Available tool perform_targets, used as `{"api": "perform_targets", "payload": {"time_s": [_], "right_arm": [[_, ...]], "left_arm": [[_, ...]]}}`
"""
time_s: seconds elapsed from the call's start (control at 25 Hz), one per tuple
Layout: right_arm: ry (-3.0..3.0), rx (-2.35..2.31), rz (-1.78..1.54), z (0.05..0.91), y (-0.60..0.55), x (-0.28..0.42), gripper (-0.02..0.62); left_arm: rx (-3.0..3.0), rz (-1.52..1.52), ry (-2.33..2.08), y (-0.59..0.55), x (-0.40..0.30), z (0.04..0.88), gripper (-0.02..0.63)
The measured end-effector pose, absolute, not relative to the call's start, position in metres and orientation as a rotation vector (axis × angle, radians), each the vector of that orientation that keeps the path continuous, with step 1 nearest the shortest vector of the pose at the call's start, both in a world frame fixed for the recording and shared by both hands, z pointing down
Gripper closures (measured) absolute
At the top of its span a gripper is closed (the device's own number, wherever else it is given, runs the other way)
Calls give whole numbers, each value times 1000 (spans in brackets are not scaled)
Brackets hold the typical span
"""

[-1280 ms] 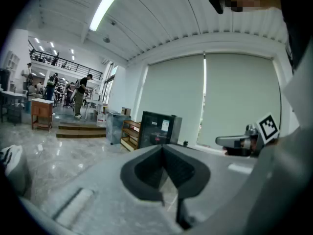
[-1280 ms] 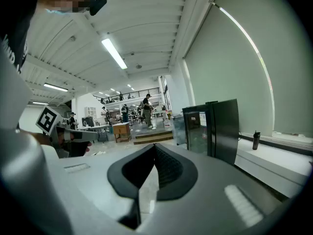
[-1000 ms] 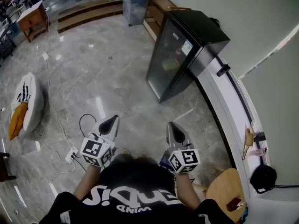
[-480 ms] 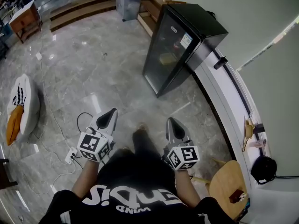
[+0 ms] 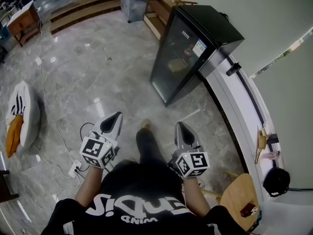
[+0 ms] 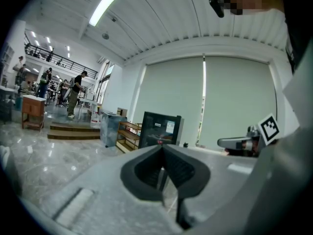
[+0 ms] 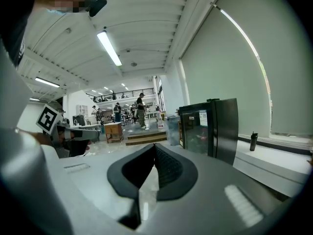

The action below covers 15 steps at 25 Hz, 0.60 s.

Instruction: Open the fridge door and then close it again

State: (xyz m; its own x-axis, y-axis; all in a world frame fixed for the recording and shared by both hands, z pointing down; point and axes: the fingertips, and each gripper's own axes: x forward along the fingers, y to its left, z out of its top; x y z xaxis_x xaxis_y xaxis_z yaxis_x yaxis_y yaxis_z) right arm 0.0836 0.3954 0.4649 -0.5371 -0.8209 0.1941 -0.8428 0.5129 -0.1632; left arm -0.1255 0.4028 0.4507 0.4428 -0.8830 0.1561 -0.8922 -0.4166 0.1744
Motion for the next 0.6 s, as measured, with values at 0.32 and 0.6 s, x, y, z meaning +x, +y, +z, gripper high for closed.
{"api": "perform_targets", "payload": {"time_s": [0.32, 0.6], "right_arm": [[-2655, 1452, 384, 473, 314, 68, 597], [-2647, 1456, 363, 460, 225, 66, 597]], "left_arm": [[2445, 68, -1497, 317, -136, 461, 606], [2437, 25, -1494, 230, -142, 445, 606]]}}
